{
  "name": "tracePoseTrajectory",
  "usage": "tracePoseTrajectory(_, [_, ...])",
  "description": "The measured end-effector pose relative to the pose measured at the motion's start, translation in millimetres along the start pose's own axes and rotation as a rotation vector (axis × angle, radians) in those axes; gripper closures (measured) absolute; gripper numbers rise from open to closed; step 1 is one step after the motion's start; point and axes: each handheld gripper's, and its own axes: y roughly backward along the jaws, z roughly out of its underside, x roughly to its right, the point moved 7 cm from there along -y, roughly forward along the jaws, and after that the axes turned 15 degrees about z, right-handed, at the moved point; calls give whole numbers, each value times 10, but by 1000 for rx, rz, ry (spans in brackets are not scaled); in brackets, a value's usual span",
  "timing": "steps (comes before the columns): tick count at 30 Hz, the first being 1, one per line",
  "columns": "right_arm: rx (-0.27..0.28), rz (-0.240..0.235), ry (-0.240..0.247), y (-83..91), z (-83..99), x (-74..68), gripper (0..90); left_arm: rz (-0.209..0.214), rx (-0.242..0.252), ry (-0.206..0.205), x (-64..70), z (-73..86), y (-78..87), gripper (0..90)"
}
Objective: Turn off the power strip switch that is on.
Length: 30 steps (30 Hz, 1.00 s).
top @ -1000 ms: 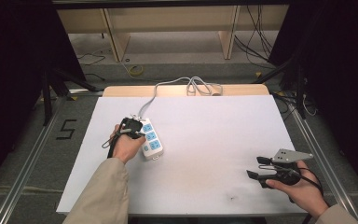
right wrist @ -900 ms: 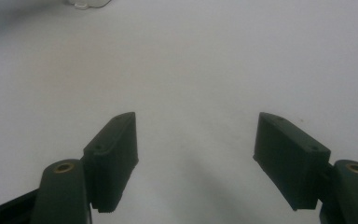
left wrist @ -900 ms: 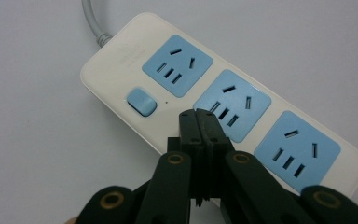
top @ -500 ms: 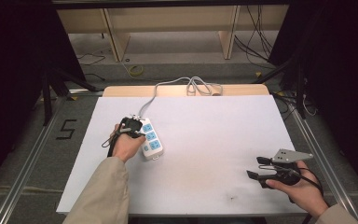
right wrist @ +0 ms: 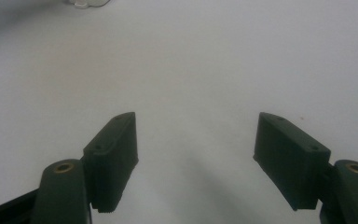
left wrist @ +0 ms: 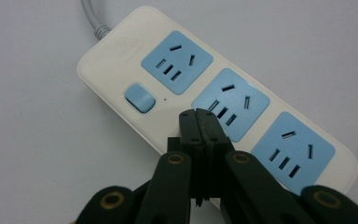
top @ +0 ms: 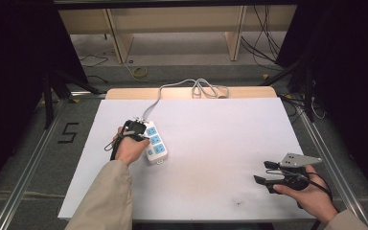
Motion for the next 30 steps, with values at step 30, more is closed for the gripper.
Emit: tracePoseTrajectory(30, [-13, -9, 4, 2, 20, -9, 300, -31, -47, -9, 23, -29, -16, 900])
